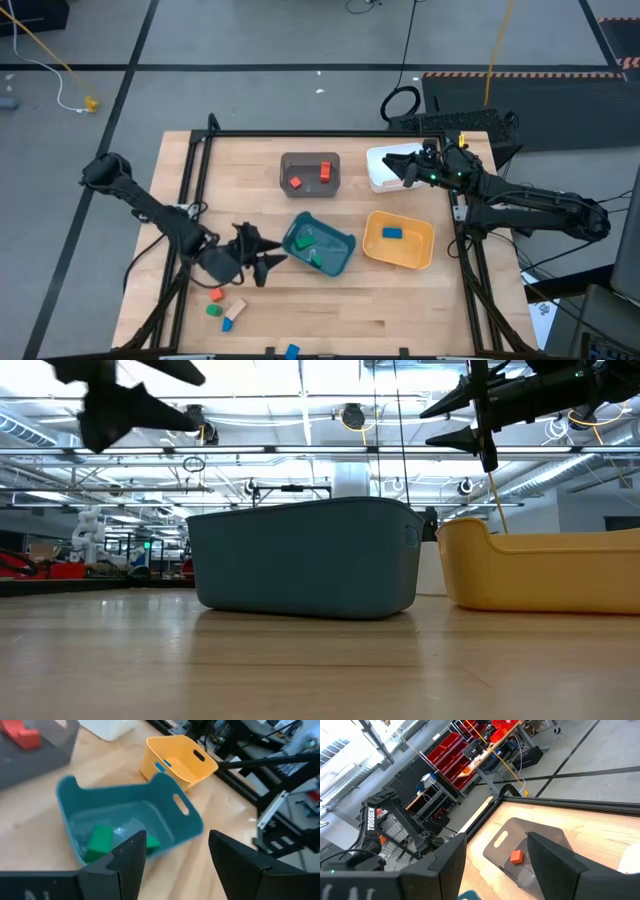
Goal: Sort & place blocks by color
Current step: Put the brown block into the white bin
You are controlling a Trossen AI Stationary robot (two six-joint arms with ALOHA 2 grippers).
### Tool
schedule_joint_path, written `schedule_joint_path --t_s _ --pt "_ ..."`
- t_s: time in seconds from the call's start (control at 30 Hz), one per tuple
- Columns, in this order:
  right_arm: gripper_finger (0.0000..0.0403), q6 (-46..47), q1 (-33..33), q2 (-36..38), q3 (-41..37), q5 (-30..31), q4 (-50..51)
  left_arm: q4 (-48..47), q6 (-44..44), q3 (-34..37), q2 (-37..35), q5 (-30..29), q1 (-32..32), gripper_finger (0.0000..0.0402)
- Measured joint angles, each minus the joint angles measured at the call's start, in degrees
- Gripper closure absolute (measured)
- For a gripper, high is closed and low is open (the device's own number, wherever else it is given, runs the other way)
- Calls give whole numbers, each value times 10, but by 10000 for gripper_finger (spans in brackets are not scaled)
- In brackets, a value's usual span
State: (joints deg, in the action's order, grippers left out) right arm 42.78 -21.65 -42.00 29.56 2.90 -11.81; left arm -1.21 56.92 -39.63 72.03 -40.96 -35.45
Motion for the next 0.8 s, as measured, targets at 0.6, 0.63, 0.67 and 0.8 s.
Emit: schedule_joint_path --t_s 0.6,0.63,0.67,0.8 --pt "200 0 0 0 0 0 0 -30 275 0 114 5 -113 137" --pt "200 0 0 0 0 0 0 -34 297 -1 119 18 -118 137" --pt "200 0 0 0 0 0 0 -41 315 -4 123 35 -122 137" --pt "200 0 0 0 0 0 0 -94 372 -29 125 116 -132 137"
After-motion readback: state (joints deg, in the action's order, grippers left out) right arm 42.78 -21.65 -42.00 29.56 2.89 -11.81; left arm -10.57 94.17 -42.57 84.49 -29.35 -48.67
